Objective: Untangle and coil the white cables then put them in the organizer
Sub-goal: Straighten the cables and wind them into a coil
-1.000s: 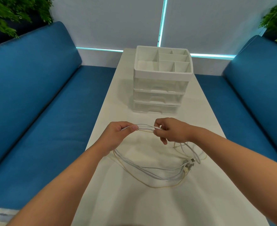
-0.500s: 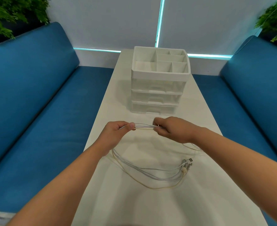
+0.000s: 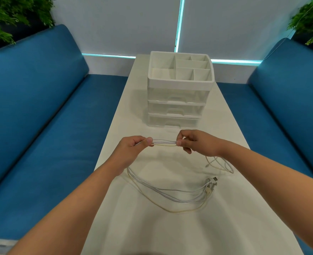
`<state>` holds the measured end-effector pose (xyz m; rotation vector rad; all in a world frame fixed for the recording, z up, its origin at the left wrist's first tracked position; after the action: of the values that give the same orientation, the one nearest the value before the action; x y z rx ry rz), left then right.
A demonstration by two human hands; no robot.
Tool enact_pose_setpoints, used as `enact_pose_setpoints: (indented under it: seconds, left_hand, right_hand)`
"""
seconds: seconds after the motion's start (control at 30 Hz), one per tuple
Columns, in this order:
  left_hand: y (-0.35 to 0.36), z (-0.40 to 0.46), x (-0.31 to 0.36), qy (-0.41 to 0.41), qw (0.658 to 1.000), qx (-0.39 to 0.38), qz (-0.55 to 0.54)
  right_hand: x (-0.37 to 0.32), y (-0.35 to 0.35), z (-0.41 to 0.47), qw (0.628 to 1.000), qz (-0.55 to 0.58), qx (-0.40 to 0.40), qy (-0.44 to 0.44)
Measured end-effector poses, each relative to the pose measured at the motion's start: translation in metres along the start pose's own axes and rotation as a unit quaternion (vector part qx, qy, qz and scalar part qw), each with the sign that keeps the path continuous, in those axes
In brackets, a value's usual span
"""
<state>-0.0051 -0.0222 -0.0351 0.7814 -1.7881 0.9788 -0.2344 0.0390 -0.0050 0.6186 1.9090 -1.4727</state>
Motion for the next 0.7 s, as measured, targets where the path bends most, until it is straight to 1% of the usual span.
enact_pose_setpoints:
  seconds: [0.1,0.23,0.3,0.37,0.47,0.5,0.57,0.63,0.7]
  left_hand:
    - [0.002,-0.001,-0.001,-0.001,1.0,-0.009,0.002]
    - [0.003,-0.003,-0.002,-0.003,1.0,-0.012,0.019]
    - [0.001,-0.002,-0.005,0.002,1.0,0.001,0.03]
    - [-0.001,0.002,-0.009,0.004,0.999,0.015,0.039]
    - [0.0,0.002,-0.007,0.005,1.0,0.021,0.022]
    - [0.002,0.002,-0.005,0.007,1.0,0.018,0.011]
    - [0.007,0.0,-0.002,0.006,1.0,0.013,-0.007]
    - [0.012,0.0,-0.003,0.013,1.0,0.011,0.004]
    - [0.013,0.0,-0.004,0.03,0.999,0.015,0.024]
  right_hand:
    - [0.002,0.0,0.001,0.999,-0.039,0.027,0.005]
    - [-0.001,-0.005,-0.002,0.996,-0.02,0.081,-0.008]
    - [-0.003,-0.006,-0.005,0.997,0.006,0.077,-0.025]
    - [-0.002,-0.004,-0.008,0.997,0.052,0.051,-0.036]
    - [0.003,0.001,-0.013,0.993,0.111,0.019,-0.03]
    - [0.005,0.001,-0.014,0.994,0.104,0.016,-0.022]
    - [0.008,0.0,-0.016,0.999,0.043,0.021,-0.001]
    - [0.01,-0.001,-0.016,0.999,-0.021,0.032,0.019]
    - [0.011,-0.002,-0.016,0.998,-0.042,0.051,0.022]
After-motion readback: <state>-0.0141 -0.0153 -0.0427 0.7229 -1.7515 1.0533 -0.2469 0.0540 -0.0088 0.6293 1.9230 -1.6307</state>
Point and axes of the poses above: each hand's wrist, its own z-axis towards the middle knuckle, its own y-axis out of the palm, x = y × z, the point moved 2 cm from there along z, towards the middle knuckle, and after that the axes turned 6 degrees about -y, right-handed, at the moved point
